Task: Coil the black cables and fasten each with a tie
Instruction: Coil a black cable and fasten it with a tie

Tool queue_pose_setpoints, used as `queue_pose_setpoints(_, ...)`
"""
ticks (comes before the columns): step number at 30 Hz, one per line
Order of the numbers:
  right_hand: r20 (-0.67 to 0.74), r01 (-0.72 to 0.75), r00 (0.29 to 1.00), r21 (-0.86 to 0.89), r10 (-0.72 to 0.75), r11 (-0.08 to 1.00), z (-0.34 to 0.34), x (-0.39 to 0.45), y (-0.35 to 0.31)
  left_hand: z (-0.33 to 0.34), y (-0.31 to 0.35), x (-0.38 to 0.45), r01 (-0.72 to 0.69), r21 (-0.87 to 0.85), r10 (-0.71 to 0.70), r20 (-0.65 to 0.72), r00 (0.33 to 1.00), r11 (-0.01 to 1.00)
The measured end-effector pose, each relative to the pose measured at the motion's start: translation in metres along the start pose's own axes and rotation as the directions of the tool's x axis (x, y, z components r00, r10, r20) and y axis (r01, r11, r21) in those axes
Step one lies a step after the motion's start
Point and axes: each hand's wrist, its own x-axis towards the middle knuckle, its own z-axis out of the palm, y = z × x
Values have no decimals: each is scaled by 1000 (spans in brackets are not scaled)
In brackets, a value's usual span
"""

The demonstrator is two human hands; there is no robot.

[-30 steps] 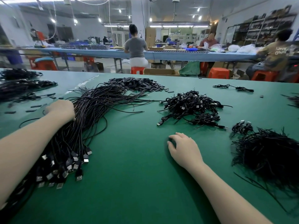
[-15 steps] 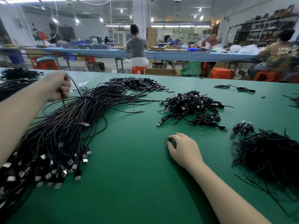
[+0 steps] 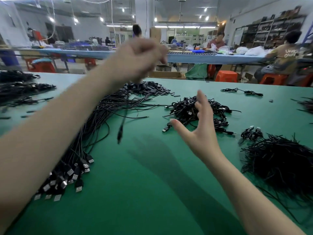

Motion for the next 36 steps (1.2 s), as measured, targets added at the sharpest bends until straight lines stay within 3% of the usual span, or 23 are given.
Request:
queue_pose_setpoints(4, 138, 38, 989, 43, -43, 998, -23, 25, -37, 56, -17, -11, 47, 76, -68, 291, 954, 996)
queue_pose_setpoints(8, 129, 59, 991, -289, -22, 955, -41, 34, -35, 88, -46, -13, 205, 13, -199, 306, 931, 979)
queue_pose_setpoints(13, 233, 135, 972, -490, -19, 861, -60, 36, -16, 86, -73, -19, 146, 100, -175, 417, 892, 984)
queue_pose_setpoints(18, 193, -94, 965, -378, 178, 921, -83, 41, -17, 63, -94, -13, 117, 454, -243, 231, 942, 883)
queue_pose_setpoints(20, 164, -137, 958, -465, 236, 875, -93, 43, -15, 55, -98, -13, 146, 474, -275, 216, 937, 869)
queue_pose_setpoints(25, 245, -152, 868, -698, 433, 700, -105, 42, -11, 50, -92, -13, 149, 327, -230, 223, 947, 933)
queue_pose_setpoints(28, 359, -15, 863, -684, 354, 729, -85, 39, -11, 60, -84, -13, 70, 254, -128, 218, 967, 965)
queue_pose_setpoints(30, 415, 27, 868, -588, 272, 809, -64, 35, -11, 63, -79, -14, 71, 157, -103, 203, 974, 985)
queue_pose_setpoints(33, 403, -79, 887, -347, 225, 935, -43, 31, -9, 67, -74, -14, 193, -156, -183, 74, 980, 969)
queue_pose_setpoints(36, 311, -170, 929, -116, 199, 978, -37, 32, -12, 74, -73, -14, 368, -513, -408, 37, 912, 775)
